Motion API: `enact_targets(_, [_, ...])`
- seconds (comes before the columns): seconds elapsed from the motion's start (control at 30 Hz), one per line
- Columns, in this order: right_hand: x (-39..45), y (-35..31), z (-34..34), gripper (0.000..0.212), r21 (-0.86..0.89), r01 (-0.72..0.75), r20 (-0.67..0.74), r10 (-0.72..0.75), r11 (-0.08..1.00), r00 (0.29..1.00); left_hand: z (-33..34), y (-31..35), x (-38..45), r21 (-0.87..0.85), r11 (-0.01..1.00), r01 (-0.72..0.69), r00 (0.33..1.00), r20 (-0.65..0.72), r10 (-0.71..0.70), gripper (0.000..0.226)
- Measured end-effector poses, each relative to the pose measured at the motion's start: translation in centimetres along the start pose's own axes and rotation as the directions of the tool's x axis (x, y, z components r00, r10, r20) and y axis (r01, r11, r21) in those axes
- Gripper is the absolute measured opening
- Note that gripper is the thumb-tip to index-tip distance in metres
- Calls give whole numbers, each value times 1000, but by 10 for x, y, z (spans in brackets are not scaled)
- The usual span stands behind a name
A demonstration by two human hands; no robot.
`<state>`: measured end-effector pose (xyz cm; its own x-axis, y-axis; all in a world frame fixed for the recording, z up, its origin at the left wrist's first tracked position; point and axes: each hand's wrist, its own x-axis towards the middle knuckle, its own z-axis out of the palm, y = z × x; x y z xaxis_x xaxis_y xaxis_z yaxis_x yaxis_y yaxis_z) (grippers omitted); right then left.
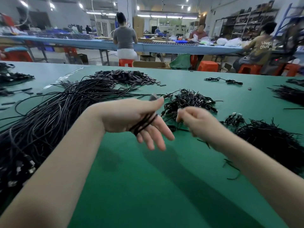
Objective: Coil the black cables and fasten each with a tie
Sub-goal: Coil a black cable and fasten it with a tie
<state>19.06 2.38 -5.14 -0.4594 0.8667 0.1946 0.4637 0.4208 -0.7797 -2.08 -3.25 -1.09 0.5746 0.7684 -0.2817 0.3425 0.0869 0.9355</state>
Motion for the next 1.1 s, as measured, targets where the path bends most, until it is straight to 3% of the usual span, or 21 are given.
enact_targets(0.07, [5,-22,-9,29,4,137,-78,-136,991,988,7,-3,19,-151,988,11,980,-197,-41,76])
enact_targets(0.17, [-9,-35,9,31,-47,297,-7,-298,954,955,8,-3,33,-506,800,-323,911,-397,116,65])
enact_targets(0.23, [-22,-27,28,30,-12,245,155,-240,970,958,7,-1,30,-560,677,-478,858,-462,224,55])
enact_targets(0.33, [-28,-3,42,23,150,-34,275,-9,988,962,9,2,24,-602,608,-519,847,-459,269,41])
enact_targets(0.37, [-25,2,42,25,277,-145,263,70,950,962,12,2,24,-614,612,-498,863,-424,276,37])
enact_targets(0.43, [-15,3,36,25,621,-322,310,153,715,938,17,1,29,-625,637,-450,891,-357,280,31])
enact_targets(0.47, [-10,1,31,23,733,-350,336,138,583,932,20,-2,33,-625,656,-423,905,-331,268,30])
enact_targets(0.53, [-6,-3,25,16,803,-354,346,108,480,932,24,-8,40,-637,678,-367,929,-284,236,32])
enact_targets(0.63, [-7,3,24,39,787,-379,366,125,487,922,21,-17,44,-684,664,-302,953,-215,212,34])
enact_targets(0.67, [-8,5,25,38,786,-385,376,121,483,919,19,-19,43,-669,687,-283,959,-197,203,35])
enact_targets(0.73, [-11,7,27,18,788,-392,392,104,476,914,18,-21,41,-593,769,-237,971,-169,169,34])
enact_targets(0.83, [-12,11,31,27,779,-386,397,88,495,913,18,-19,39,-499,844,-194,977,-173,123,30])
enact_targets(0.9, [-11,10,35,26,771,-357,370,86,527,925,17,-17,36,-492,852,-177,979,-175,103,29])
enact_targets(1.0, [-10,7,38,25,804,-340,340,93,487,936,14,-15,31,-478,864,-157,981,-174,82,28])
enact_targets(1.1, [-10,8,33,8,839,-311,300,99,447,949,11,-15,31,-375,914,-153,966,-253,57,33])
